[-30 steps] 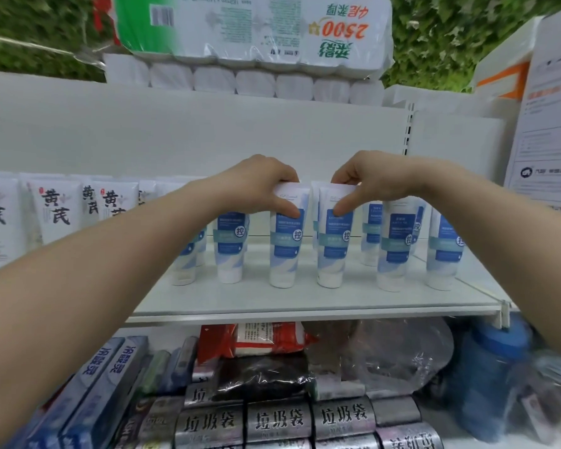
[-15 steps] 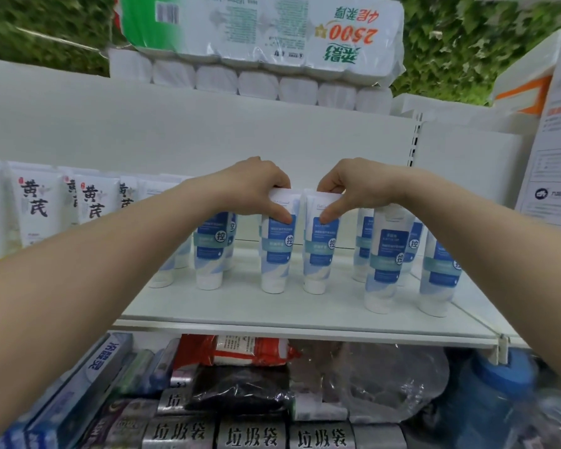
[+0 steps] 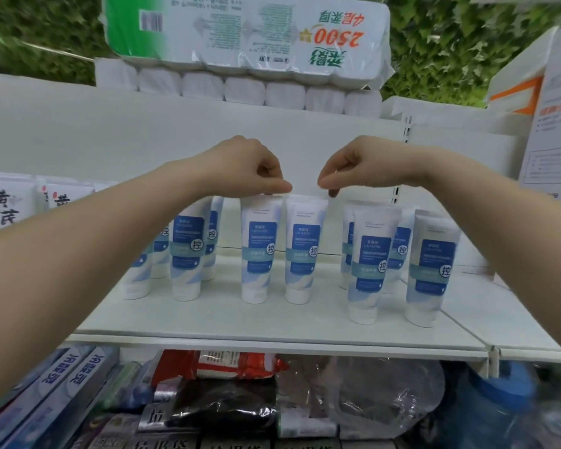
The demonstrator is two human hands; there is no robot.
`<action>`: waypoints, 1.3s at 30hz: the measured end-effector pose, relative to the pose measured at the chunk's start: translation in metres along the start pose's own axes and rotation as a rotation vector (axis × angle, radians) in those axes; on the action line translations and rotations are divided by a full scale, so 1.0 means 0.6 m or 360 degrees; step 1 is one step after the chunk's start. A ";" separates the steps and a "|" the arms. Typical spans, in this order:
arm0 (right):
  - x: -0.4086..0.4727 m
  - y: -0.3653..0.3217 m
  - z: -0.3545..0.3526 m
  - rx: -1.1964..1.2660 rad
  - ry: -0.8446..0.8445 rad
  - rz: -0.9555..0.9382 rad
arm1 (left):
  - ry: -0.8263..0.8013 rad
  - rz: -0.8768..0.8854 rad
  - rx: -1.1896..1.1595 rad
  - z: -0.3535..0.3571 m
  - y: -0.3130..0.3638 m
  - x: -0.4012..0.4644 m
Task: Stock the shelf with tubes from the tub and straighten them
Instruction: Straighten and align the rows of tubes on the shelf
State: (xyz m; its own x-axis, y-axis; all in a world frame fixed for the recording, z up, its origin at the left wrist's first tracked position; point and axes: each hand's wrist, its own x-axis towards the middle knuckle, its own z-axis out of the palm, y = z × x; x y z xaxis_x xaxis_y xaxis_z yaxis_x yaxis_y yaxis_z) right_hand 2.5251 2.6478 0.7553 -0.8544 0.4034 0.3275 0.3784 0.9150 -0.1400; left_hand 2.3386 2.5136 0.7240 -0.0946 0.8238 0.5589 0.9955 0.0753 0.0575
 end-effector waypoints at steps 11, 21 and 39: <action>-0.032 0.137 -0.053 -0.0339 -0.0054 0.0320 | -0.0131 0.0221 0.0152 0.060 0.096 0.128; -0.004 0.202 -0.004 -0.0406 -0.0333 0.0223 | -0.0461 0.0268 0.0286 0.128 0.133 0.194; 0.003 0.208 0.005 -0.0351 -0.0314 0.0146 | -0.0542 0.0073 0.0265 0.114 0.128 0.187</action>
State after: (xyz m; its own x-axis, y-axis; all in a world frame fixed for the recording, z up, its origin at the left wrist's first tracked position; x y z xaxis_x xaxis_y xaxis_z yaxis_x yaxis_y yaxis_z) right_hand 2.5696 2.7630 0.7358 -0.8576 0.4971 0.1318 0.5068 0.8604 0.0526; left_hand 2.4049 2.6502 0.7346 -0.0707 0.9658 0.2496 0.9886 0.1013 -0.1118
